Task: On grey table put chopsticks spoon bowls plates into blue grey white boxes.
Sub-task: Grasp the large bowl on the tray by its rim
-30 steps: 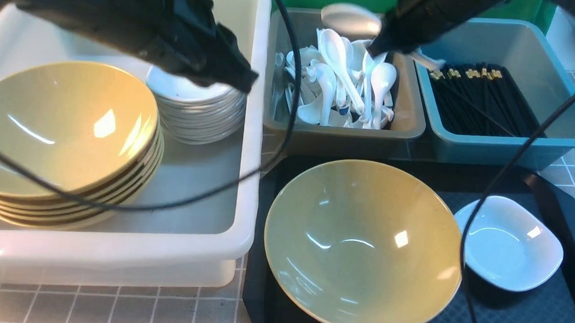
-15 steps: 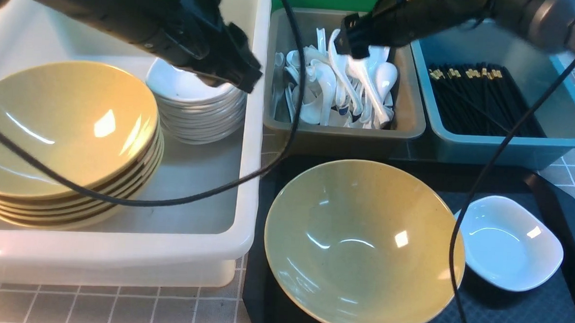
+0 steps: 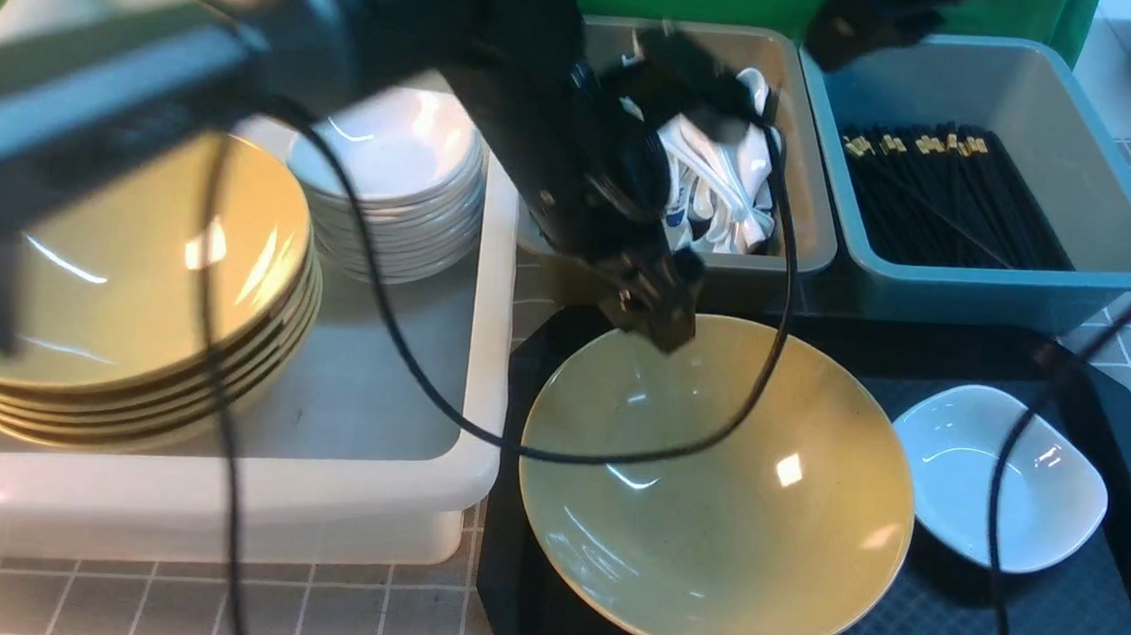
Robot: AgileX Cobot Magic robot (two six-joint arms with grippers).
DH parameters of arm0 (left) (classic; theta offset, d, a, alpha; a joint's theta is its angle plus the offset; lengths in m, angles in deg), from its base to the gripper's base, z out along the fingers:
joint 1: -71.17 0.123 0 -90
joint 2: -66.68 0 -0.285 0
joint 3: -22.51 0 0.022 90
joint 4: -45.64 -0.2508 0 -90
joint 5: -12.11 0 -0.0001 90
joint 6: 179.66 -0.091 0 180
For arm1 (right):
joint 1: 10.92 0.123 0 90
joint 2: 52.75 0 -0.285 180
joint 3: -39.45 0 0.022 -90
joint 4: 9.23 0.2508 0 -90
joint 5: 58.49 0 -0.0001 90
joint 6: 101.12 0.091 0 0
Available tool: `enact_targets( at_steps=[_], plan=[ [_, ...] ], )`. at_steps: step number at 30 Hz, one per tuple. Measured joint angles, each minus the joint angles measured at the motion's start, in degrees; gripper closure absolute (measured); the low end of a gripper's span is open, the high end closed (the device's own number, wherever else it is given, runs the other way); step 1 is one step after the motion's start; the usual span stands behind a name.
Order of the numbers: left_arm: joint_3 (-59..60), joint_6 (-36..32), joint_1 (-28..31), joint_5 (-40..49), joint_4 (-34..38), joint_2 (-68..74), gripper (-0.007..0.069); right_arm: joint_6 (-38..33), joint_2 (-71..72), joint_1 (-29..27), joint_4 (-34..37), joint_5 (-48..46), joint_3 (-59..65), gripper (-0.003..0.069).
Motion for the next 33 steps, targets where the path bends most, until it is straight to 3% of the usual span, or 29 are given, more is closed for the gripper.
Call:
enact_targets(
  at_steps=[1,3,5,10,12,17,22,26,31,33],
  plan=[
    [-0.1,0.2,0.0,0.0,-0.2,0.3,0.0073,-0.2,-1.1,0.0,0.5,0.0,-1.1,0.0465],
    [-0.4,1.4,0.0,0.1,-1.4,2.7,0.0073,0.3,3.9,0.0,-0.8,0.0,4.8,0.0577],
    [-0.4,2.3,0.0,-0.4,-2.7,3.9,0.0073,0.2,7.0,0.0,-0.8,0.0,8.6,0.0621],
    [-0.5,3.2,0.0,-2.5,-3.4,5.3,0.0089,-0.3,10.0,0.0,-0.9,0.0,12.8,0.0651],
    [-0.5,3.2,-0.1,-2.6,-3.4,5.8,0.0132,-0.5,10.1,0.0,-0.9,0.0,13.4,0.0651],
    [-1.3,3.7,-3.3,-1.1,-5.0,8.0,0.0449,-0.9,10.1,0.0,-0.9,0.0,15.6,0.0651],
    [-2.8,4.7,-5.5,1.4,-5.5,6.9,0.0477,-1.4,10.1,0.0,-0.9,0.0,16.0,0.0650],
    [-5.6,5.1,-4.8,6.1,-6.2,3.0,0.0595,-2.0,10.1,0.0,-0.9,0.0,16.0,0.0650],
    [-7.1,4.6,-0.8,8.1,-6.2,-4.7,0.0614,-2.6,10.1,0.1,3.0,0.0,16.0,0.0650],
    [-6.5,5.0,4.8,8.3,-2.5,-10.9,0.0618,-4.6,10.1,1.6,8.1,0.0,16.0,0.0650]
  ],
)
